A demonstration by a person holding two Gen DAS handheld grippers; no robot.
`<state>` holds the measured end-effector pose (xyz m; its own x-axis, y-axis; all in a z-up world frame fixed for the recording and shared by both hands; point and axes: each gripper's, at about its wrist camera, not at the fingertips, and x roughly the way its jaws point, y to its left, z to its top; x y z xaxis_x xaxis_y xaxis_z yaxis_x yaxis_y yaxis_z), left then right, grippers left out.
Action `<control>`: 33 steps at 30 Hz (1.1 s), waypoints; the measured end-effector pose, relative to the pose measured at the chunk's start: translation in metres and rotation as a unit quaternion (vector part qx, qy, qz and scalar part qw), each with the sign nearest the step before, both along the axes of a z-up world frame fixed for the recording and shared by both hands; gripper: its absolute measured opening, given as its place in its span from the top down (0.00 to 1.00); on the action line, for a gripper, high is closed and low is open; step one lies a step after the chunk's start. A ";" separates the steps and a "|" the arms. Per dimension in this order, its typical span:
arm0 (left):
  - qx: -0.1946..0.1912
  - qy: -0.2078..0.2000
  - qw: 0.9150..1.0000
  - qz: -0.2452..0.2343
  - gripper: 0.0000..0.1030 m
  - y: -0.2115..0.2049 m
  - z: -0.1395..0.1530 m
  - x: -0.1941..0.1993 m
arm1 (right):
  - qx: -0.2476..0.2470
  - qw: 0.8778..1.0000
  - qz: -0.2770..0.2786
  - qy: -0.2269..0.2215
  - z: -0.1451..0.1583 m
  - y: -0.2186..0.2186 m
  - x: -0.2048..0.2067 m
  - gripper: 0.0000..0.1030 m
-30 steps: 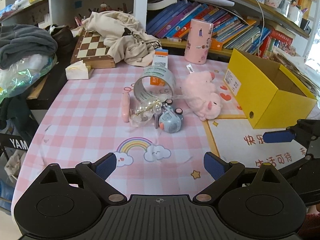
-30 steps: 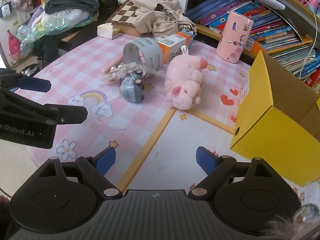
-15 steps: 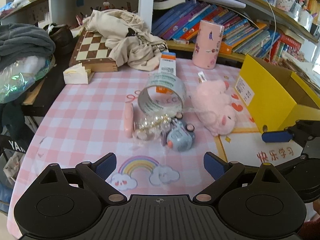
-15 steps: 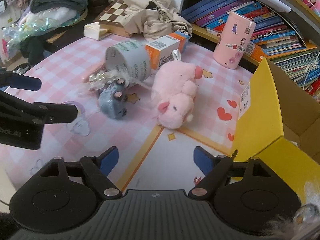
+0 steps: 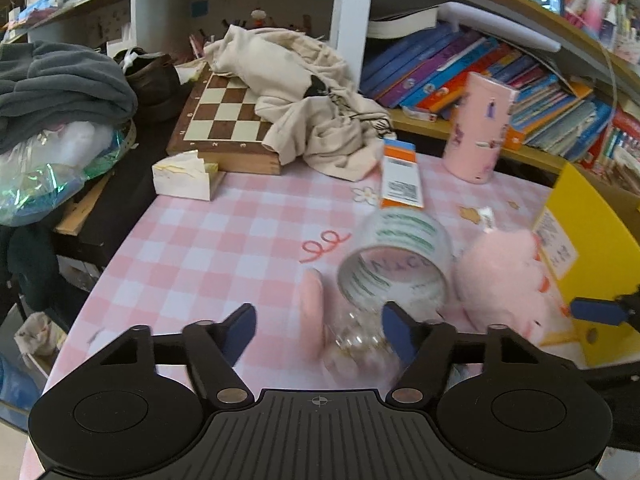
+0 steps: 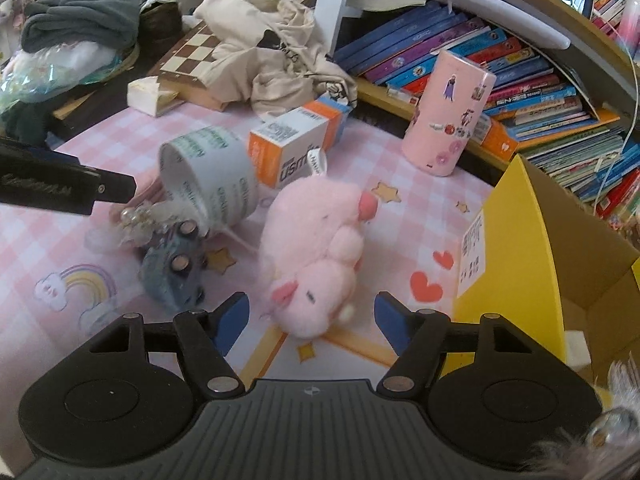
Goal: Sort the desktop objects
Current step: 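Close the left tool on the pink stick while the right tool grasps the pink pig plush, then lift the pig plush with the right tool while the left tool lifts the pink stick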
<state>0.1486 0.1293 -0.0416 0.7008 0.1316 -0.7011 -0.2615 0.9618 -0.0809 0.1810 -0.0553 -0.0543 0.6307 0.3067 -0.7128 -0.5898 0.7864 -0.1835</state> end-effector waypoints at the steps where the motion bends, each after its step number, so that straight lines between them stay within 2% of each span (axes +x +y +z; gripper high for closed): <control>1: 0.000 0.003 1.000 0.001 0.44 0.002 -0.002 0.005 | -0.001 1.000 -0.001 -0.001 -0.001 0.001 0.002 0.34; 6: 0.001 0.023 1.000 -0.001 0.57 0.009 -0.016 0.026 | 0.000 1.000 -0.010 -0.006 -0.004 0.002 0.013 0.34; 12: 0.001 0.043 0.999 -0.004 0.60 0.012 -0.029 0.039 | 0.002 1.000 0.003 0.000 -0.011 0.007 0.021 0.34; 17: 0.000 0.053 0.999 -0.003 0.61 0.015 -0.035 0.043 | 0.000 1.000 0.023 0.007 -0.018 0.016 0.025 0.29; 19: -0.003 0.056 0.998 -0.001 0.64 0.016 -0.037 0.045 | -0.003 1.000 0.023 0.008 -0.023 0.019 0.029 0.29; 21: -0.001 0.056 0.998 -0.001 0.68 0.017 -0.038 0.045 | -0.005 1.000 0.020 0.005 -0.026 0.021 0.033 0.32; 23: 0.005 0.055 0.998 -0.002 0.72 0.016 -0.039 0.046 | -0.002 1.000 0.019 0.010 -0.028 0.020 0.038 0.43; 24: 0.005 0.055 0.998 -0.003 0.74 0.016 -0.039 0.046 | 0.004 1.000 0.019 0.015 -0.028 0.018 0.039 0.43; 26: 0.003 0.056 0.998 -0.004 0.86 0.016 -0.039 0.045 | 0.012 1.000 0.016 0.021 -0.027 0.014 0.040 0.46; 33: -0.016 0.052 0.999 -0.004 0.87 0.016 -0.033 0.029 | 0.033 0.998 0.009 0.056 -0.017 0.002 0.031 0.47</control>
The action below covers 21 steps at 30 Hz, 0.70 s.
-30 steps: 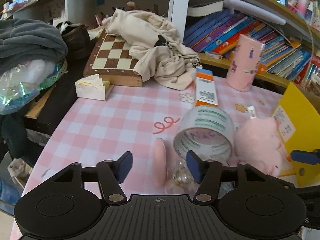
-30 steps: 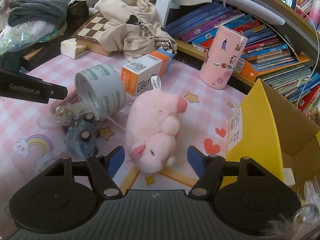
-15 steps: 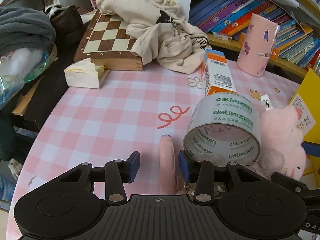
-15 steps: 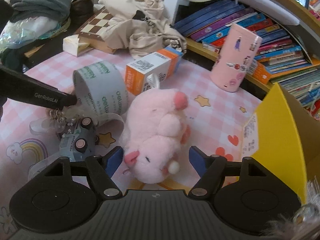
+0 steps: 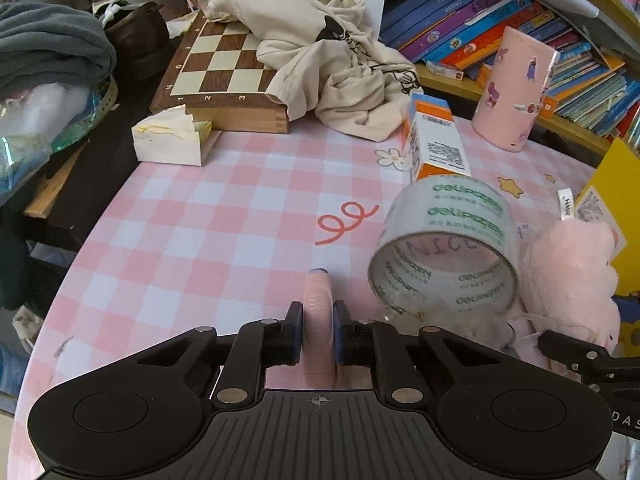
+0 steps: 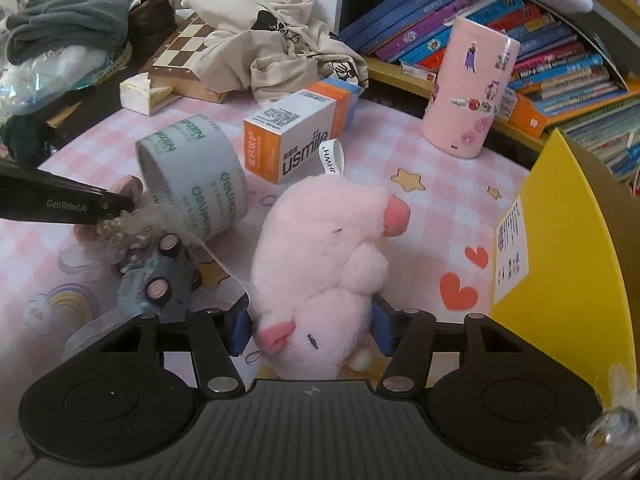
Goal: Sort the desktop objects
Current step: 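Lift the pig plush with the right tool while the left tool lifts the pink stick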
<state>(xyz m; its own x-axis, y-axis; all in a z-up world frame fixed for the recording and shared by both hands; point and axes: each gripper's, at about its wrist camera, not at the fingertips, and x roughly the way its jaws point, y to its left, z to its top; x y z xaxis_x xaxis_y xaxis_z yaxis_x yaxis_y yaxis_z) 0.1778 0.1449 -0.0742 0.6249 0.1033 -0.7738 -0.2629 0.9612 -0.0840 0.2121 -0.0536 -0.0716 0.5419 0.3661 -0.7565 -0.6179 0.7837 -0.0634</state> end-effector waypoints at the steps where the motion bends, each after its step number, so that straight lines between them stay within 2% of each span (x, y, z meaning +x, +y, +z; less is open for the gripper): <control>1: -0.002 -0.002 1.000 0.000 0.87 -0.001 0.002 -0.004 | 0.002 1.000 0.001 0.006 0.001 -0.002 -0.003 0.47; 9: -0.017 -0.013 1.000 0.003 0.87 -0.005 0.016 -0.046 | -0.005 0.999 0.016 0.042 0.008 -0.017 -0.034 0.46; 13: -0.023 -0.015 1.000 0.003 0.87 -0.009 0.018 -0.064 | -0.007 0.998 0.017 0.062 0.010 -0.025 -0.049 0.40; 16: -0.028 -0.017 0.999 0.001 0.87 -0.013 0.019 -0.075 | 0.007 0.998 0.018 0.056 0.018 -0.030 -0.059 0.26; 21: -0.029 -0.025 0.999 0.000 0.87 -0.016 0.025 -0.086 | 0.050 0.998 0.001 0.023 0.040 -0.035 -0.062 0.23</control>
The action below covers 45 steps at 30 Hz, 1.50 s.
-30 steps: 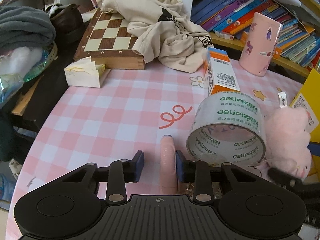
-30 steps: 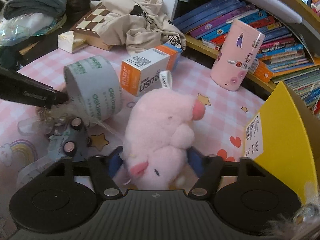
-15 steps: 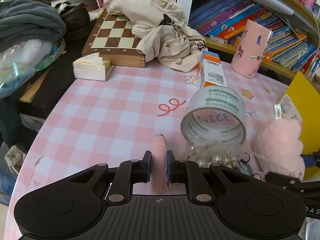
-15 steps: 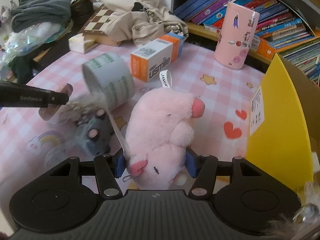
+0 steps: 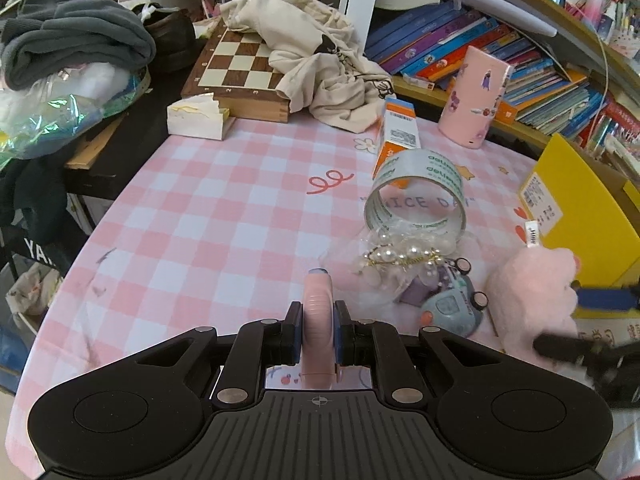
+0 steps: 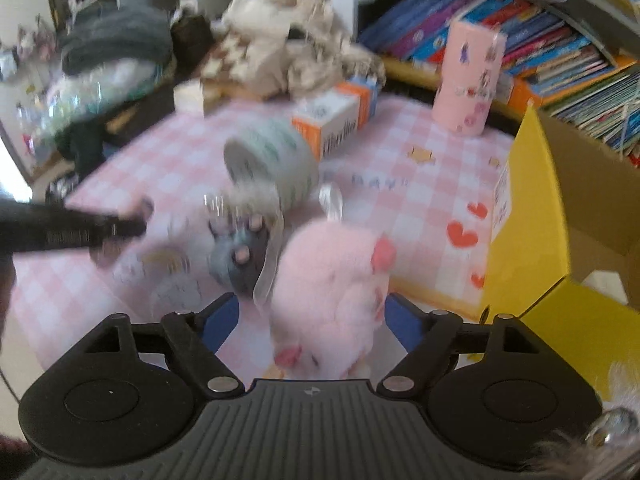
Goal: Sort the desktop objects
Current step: 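Lift the pig plush with the right tool while the left tool lifts the pink stick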
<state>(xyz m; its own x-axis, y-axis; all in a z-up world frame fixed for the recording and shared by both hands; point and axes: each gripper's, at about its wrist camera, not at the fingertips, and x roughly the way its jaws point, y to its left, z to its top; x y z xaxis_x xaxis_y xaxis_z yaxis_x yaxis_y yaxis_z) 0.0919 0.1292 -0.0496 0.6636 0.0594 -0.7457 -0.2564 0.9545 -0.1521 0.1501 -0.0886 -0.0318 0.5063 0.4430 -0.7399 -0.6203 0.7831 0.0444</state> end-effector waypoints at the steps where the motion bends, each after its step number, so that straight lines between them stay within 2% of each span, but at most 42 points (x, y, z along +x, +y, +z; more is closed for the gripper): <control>1: 0.000 -0.001 1.000 0.000 0.87 0.000 0.001 -0.002 | 0.009 1.000 -0.007 -0.006 0.004 -0.001 0.001 0.23; 3: 0.000 -0.004 1.000 0.001 0.87 -0.001 0.003 -0.005 | 0.011 0.999 -0.031 -0.011 0.006 -0.001 0.008 0.26; 6: 0.002 -0.007 1.000 0.003 0.87 -0.001 0.006 -0.009 | -0.018 0.999 -0.051 -0.007 0.000 0.006 0.020 0.30; 10: 0.002 -0.006 1.000 0.006 0.87 0.000 0.006 -0.011 | -0.022 0.999 -0.041 0.027 -0.013 0.014 0.029 0.30; 15: 0.001 -0.004 1.000 0.010 0.87 0.002 0.006 -0.013 | -0.029 0.998 -0.023 0.049 -0.028 0.025 0.030 0.29; 21: 0.001 -0.010 1.000 0.010 0.87 0.003 0.009 -0.013 | -0.019 0.997 -0.031 0.061 -0.026 0.019 0.030 0.38; 35: -0.001 -0.034 0.999 -0.014 0.87 -0.008 0.022 -0.031 | -0.004 0.998 -0.049 0.028 0.000 -0.009 -0.004 0.39; 45: -0.011 -0.050 0.997 -0.060 0.87 -0.030 0.033 -0.053 | -0.004 0.997 -0.069 0.021 0.007 -0.032 -0.042 0.39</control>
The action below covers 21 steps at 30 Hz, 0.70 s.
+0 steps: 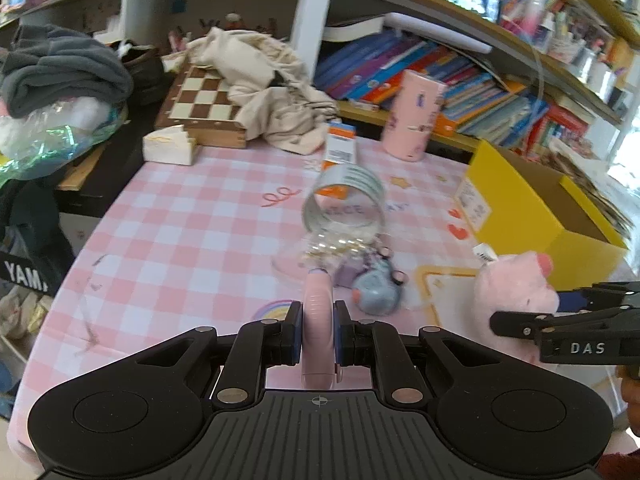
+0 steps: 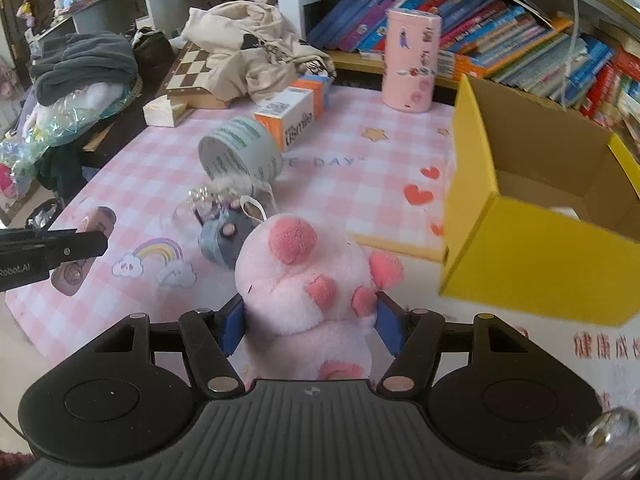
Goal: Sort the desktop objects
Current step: 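Lift the pig plush with the right tool while the left tool lifts the pink stick, then carry the pig plush and pink stick in both tools over the yellow box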
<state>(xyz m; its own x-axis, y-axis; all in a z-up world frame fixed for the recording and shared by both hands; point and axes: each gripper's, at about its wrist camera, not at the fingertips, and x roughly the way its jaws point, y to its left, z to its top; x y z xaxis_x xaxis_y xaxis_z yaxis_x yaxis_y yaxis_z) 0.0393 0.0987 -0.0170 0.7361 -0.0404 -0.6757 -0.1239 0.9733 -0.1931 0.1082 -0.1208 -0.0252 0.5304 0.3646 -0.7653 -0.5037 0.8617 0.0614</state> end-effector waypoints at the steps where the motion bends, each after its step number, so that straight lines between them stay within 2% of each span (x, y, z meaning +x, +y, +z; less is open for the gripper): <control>1: -0.001 -0.001 1.000 -0.004 0.87 -0.002 0.000 -0.001 | -0.001 1.000 -0.002 0.001 0.000 -0.002 -0.004 0.39; 21: -0.020 -0.001 0.995 -0.096 0.87 -0.049 -0.003 -0.005 | -0.015 0.997 -0.075 0.008 0.000 -0.053 -0.048 0.39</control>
<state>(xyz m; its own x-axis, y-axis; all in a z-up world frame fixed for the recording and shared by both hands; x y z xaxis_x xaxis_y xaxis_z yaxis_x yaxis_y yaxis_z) 0.0344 0.0500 -0.0196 0.7138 -0.2078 -0.6688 0.0646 0.9704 -0.2326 0.0599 -0.1741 -0.0256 0.5651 0.2591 -0.7832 -0.3679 0.9289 0.0418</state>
